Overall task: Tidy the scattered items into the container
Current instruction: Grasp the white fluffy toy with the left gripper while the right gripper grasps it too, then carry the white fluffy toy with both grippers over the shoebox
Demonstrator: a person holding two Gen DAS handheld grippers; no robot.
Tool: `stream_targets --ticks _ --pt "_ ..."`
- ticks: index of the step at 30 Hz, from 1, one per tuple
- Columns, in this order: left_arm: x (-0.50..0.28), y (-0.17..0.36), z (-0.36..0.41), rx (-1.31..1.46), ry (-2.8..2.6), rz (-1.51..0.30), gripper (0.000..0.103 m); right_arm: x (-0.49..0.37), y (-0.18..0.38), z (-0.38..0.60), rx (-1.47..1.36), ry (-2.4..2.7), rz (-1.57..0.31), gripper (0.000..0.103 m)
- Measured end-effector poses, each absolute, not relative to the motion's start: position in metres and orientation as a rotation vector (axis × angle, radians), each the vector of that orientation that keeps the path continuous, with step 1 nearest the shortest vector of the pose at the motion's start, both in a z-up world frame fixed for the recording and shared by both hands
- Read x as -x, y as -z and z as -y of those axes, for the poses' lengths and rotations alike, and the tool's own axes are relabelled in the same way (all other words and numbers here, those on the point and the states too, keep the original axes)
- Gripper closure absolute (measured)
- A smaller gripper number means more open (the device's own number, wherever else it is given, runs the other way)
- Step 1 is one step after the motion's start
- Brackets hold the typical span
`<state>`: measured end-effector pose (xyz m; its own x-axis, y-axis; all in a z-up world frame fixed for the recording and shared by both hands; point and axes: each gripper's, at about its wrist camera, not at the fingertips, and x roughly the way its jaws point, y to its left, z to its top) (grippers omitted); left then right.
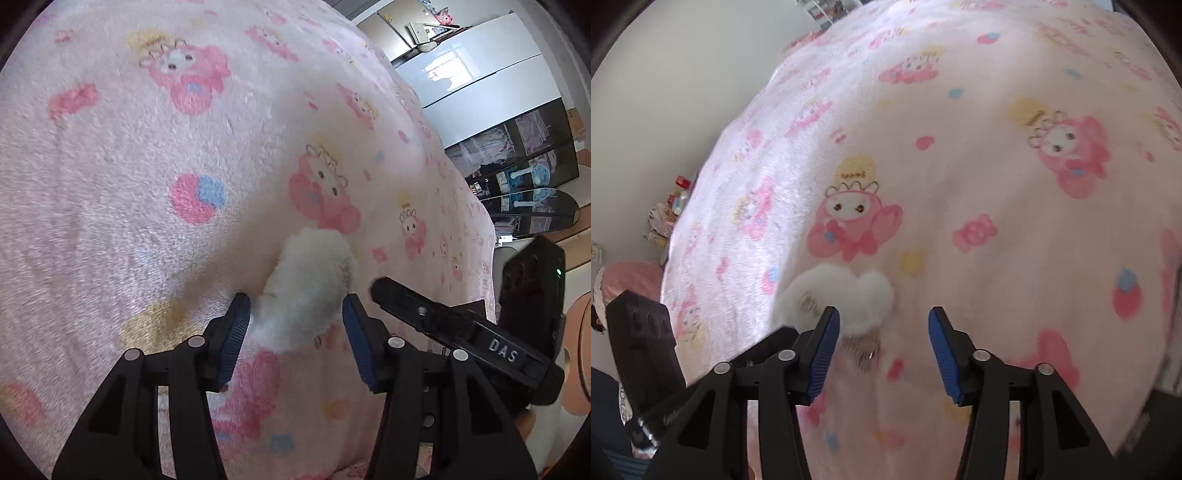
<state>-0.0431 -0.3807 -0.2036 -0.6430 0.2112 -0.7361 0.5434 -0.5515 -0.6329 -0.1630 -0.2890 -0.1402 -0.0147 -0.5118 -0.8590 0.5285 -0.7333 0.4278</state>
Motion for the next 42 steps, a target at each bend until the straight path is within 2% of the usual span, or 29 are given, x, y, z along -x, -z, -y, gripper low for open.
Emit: stream_targets --ticks 2,4,6,7,9,10,12,17,24,32,34,37,42 --pt "0.049 0.212 0.379 -1.212 2.297 -1.364 0.052 0.167 0.157 0.299 -1.565 1.781 -0.023 0.05" --pt "0.052 0.214 0.377 -1.221 2.299 -1.32 0.063 0.17 0.167 0.302 -1.56 1.724 0.03 0.05" --pt "0.052 0.207 0.37 -1.225 2.326 -1.3 0.068 0.17 0.17 0.297 -1.563 1.686 0.1 0.064" --pt "0.051 0.196 0.363 -1.225 2.359 -1.264 0.07 0.169 0.165 0.292 -1.559 1.651 0.153 0.079" --pt "0.05 0.177 0.35 -1.221 2.425 -1.21 0.072 0.16 0.145 0.278 -1.512 1.666 0.179 0.081" --pt "0.05 0.161 0.337 -1.222 2.481 -1.17 0.083 0.153 0.129 0.268 -1.466 1.71 0.161 0.082" --pt "0.051 0.137 0.317 -1.221 2.579 -1.134 0.083 0.141 0.103 0.248 -1.404 1.754 0.162 0.083" --pt "0.066 0.077 0.241 -1.255 2.786 -0.895 0.083 0.119 0.039 0.169 -1.276 1.899 0.254 0.083" --pt "0.083 0.024 0.112 -1.366 2.993 -0.628 0.083 0.085 -0.011 0.047 -1.17 2.091 0.369 0.083" --pt "0.12 0.059 -0.026 -1.701 2.992 -0.339 0.08 0.07 0.026 -0.085 -1.304 2.254 0.585 0.083" --pt "0.125 0.071 -0.053 -1.768 2.969 -0.247 0.079 0.067 0.037 -0.11 -1.345 2.289 0.591 0.083" --pt "0.129 0.078 -0.077 -1.805 2.968 -0.168 0.073 0.064 0.049 -0.137 -1.398 2.356 0.603 0.083" --pt "0.122 0.069 -0.078 -1.736 3.097 -0.183 0.07 0.062 0.057 -0.175 -1.414 2.395 0.703 0.083"
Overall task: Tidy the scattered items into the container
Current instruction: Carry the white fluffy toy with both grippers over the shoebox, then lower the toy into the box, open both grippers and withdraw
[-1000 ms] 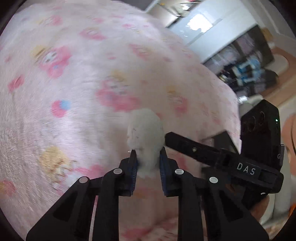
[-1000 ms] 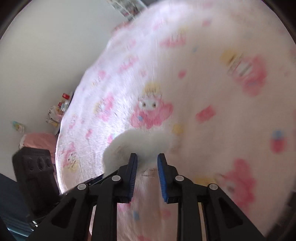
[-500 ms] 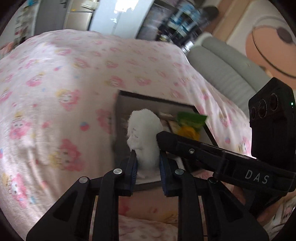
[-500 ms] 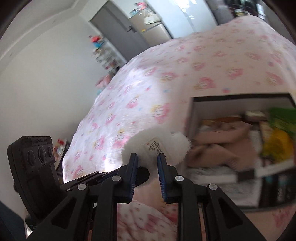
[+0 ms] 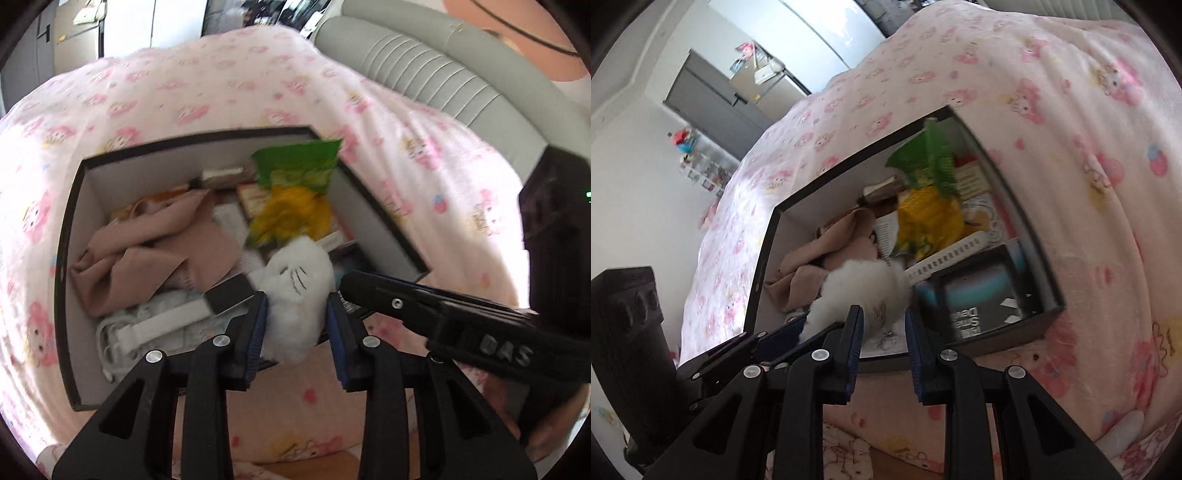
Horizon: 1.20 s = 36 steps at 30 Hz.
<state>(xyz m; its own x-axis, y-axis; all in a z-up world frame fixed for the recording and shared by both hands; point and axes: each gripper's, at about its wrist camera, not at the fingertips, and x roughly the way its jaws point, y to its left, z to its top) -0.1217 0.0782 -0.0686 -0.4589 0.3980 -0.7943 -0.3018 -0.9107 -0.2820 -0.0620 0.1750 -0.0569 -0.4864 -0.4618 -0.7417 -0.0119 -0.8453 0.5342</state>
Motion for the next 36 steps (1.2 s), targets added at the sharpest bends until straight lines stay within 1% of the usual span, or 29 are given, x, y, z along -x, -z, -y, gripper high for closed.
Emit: stream_targets --ticks 5,8,11,13,16,19,22,24,26,28,29,30,31,32,34,36 --pt "0.129 0.057 -0.086 1.24 -2.351 0.175 0.067 0.06 0.044 -0.188 -1.351 2.471 0.729 0.083" --pt "0.142 0.063 -0.096 1.309 -2.292 0.163 0.066 0.058 0.037 -0.193 -1.335 2.557 0.699 0.083" --pt "0.152 0.078 -0.098 1.394 -2.234 0.215 0.066 0.06 0.038 -0.196 -1.351 2.582 0.667 0.083" --pt "0.152 0.08 -0.09 1.387 -2.287 0.26 0.066 0.059 0.038 -0.195 -1.359 2.61 0.614 0.083" --pt "0.154 0.083 -0.079 1.42 -2.329 0.311 0.066 0.057 0.041 -0.186 -1.386 2.623 0.493 0.079" --pt "0.159 0.097 -0.084 1.506 -2.301 0.252 0.064 0.061 0.052 -0.177 -1.441 2.616 0.425 0.076" --pt "0.157 0.098 -0.084 1.493 -2.334 0.244 0.06 0.062 0.052 -0.17 -1.457 2.653 0.341 0.075" --pt "0.155 0.091 -0.081 1.462 -2.378 0.247 0.057 0.063 0.05 -0.17 -1.47 2.669 0.313 0.072" --pt "0.15 0.077 -0.077 1.397 -2.462 0.225 0.049 0.06 0.046 -0.17 -1.48 2.701 0.285 0.063" --pt "0.14 0.058 -0.074 1.308 -2.549 0.2 0.032 0.055 0.037 -0.17 -1.465 2.748 0.247 0.06" --pt "0.136 0.049 -0.072 1.268 -2.583 0.19 0.029 0.052 0.03 -0.17 -1.455 2.777 0.226 0.056" --pt "0.131 0.039 -0.071 1.229 -2.615 0.176 0.023 0.05 0.024 -0.169 -1.446 2.799 0.209 0.055" --pt "0.124 0.027 -0.07 1.18 -2.659 0.162 0.016 0.048 0.019 -0.169 -1.433 2.816 0.199 0.05" --pt "0.119 0.019 -0.068 1.147 -2.691 0.16 0.013 0.043 0.009 -0.168 -1.415 2.842 0.187 0.043" --pt "0.106 0.0 -0.064 1.085 -2.738 0.172 0.002 0.036 -0.005 -0.167 -1.37 2.885 0.174 0.035" --pt "0.097 -0.014 -0.06 1.048 -2.757 0.196 0.001 0.023 -0.023 -0.166 -1.301 2.92 0.167 0.032"
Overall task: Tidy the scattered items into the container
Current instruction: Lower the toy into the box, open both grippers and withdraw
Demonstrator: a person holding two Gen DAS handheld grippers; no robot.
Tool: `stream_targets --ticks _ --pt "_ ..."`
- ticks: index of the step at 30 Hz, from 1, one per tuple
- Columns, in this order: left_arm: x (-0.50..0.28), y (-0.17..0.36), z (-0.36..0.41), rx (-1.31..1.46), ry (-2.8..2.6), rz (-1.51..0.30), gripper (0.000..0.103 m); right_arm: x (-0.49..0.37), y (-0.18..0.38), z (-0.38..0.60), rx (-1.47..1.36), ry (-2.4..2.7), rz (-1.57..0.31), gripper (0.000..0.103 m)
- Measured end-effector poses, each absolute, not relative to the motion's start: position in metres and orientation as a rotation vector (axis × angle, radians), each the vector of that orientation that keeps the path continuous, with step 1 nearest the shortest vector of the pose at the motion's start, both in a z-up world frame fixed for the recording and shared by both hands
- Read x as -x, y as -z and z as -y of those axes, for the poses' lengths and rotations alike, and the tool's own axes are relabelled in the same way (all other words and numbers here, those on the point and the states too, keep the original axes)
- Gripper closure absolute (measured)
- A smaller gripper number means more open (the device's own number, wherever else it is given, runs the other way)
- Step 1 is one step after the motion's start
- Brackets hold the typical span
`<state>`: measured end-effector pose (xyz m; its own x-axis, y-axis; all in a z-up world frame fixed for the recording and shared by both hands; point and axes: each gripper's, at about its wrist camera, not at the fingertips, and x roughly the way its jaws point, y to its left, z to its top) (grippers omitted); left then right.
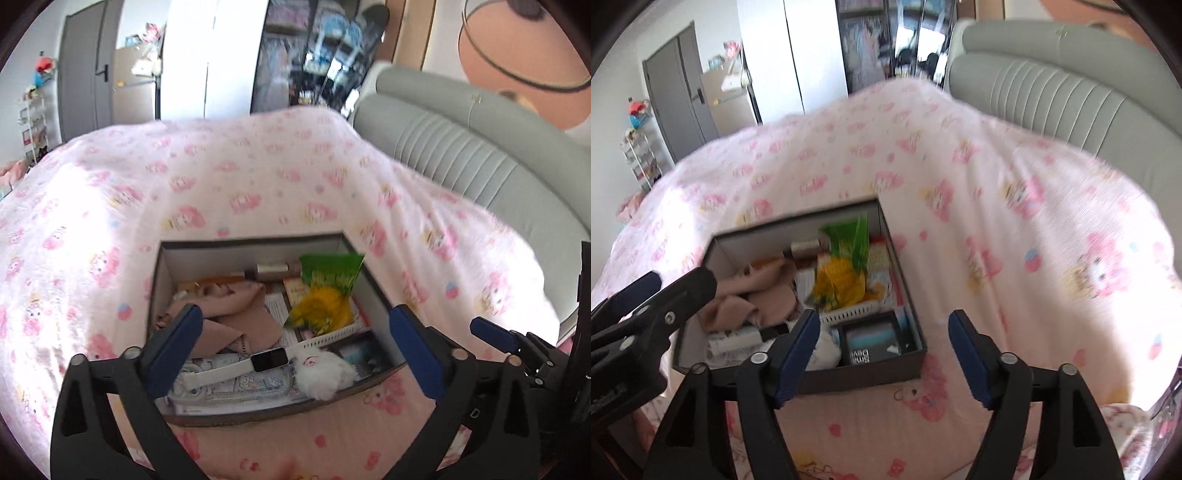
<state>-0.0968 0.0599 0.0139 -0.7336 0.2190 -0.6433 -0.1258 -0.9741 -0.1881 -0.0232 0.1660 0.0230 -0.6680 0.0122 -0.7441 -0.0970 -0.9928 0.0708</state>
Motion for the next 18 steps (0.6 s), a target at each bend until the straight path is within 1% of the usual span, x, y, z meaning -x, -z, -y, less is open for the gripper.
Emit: stream_targets --ticks 3,5,7,14,18 --pt "0.076 -0.031 -0.053 1.004 -2.781 0.246 0.001 0.007 -0.043 -0.164 1.201 -2.836 -0.149 0.031" --pt "0.061 -0.038 -0.051 0.989 -2.807 0.255 0.001 -0.011 -0.053 -0.162 1.159 -2.852 -0.139 0.027" --pt "0.044 -0.041 -0.05 0.973 -2.838 0.241 0.001 -0.025 -0.057 -0.162 1.137 -2.858 -0.138 0.026" --pt "0.002 -0.027 -0.057 1.012 -2.861 0.18 0.001 -0.076 -0.039 -0.157 1.126 -2.861 -0.157 0.025" --pt "-0.004 -0.011 -0.063 1.08 -2.858 0.141 0.001 -0.077 -0.025 -0.159 1.177 -2.828 -0.151 0.025"
